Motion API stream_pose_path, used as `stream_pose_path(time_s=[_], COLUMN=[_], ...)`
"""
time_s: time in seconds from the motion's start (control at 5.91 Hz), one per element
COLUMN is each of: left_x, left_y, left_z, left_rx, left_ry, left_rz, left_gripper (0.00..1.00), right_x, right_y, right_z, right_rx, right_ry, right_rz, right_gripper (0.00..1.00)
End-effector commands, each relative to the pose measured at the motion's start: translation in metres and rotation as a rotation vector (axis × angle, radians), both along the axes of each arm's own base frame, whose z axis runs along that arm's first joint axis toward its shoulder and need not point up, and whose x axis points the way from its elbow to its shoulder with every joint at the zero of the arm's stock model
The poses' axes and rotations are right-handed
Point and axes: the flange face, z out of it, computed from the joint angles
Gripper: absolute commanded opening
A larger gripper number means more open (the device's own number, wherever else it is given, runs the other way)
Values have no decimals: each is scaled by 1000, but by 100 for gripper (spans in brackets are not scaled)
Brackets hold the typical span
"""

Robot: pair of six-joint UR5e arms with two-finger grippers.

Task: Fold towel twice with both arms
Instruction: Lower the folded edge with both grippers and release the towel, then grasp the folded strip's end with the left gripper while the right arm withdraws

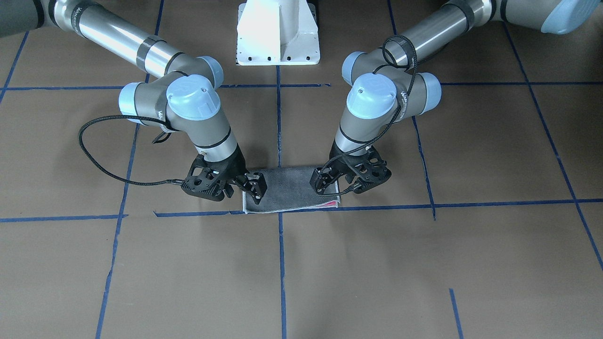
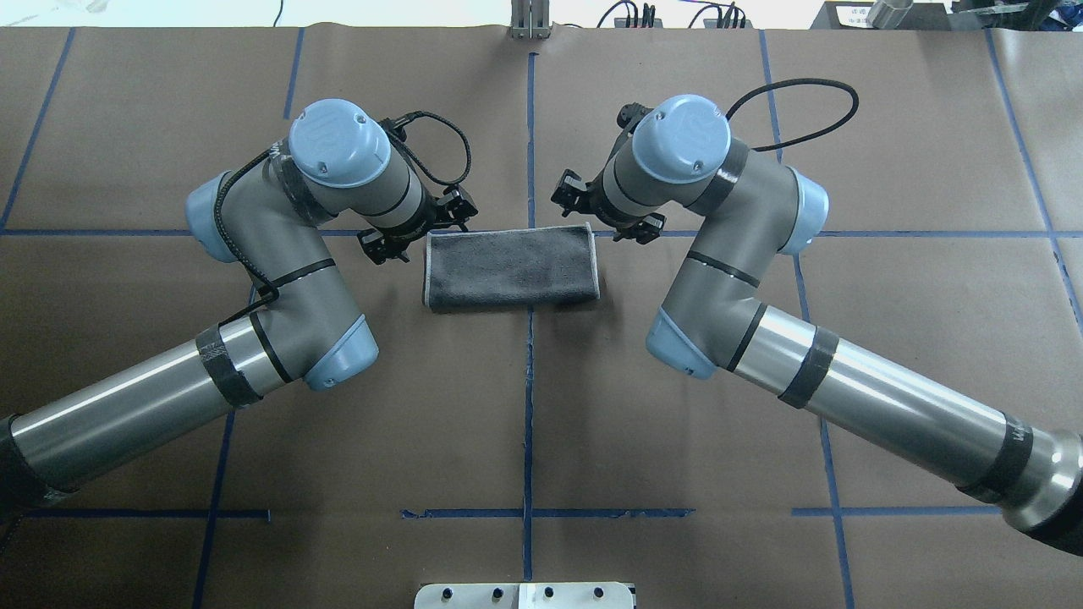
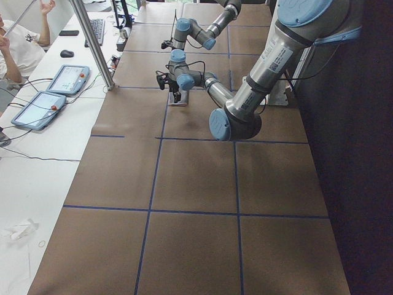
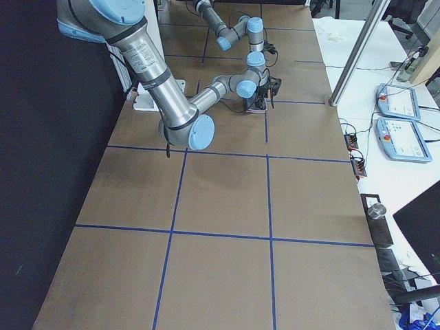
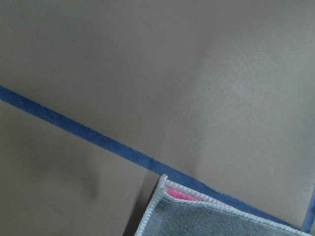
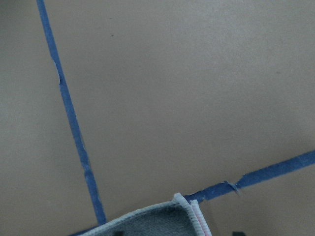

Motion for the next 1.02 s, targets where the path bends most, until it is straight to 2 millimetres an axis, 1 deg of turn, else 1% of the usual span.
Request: stream_pose_path(time_s=[0.0,0.17,0.34,0.51,0.68,0.85], left_x=[-2,6,10,14,16,17], left_y=[15,33,38,40,39,39], left_z=[0,-2,3,8,13,17], left_rx=[-67,-143,-154,-158,-162,-168], left_ry=[38,62,56,47,39,31], left_rz=[5,-29,-28,-26,-27,-29], left_gripper=[100,93,88,85,83,82], right_x=[56,72,98,129,142,164], right_y=[-30,-34,-34,-35,-29,-36], right_z=[10,11,0,6,20,26], right_rx=[-84,-63,-21,-9,1,6], right_ry=[-11,76,152,169,172,161], right_rz=[-21,-72,-133,-144,-156,-170], right_gripper=[100,100,100,100,100,100])
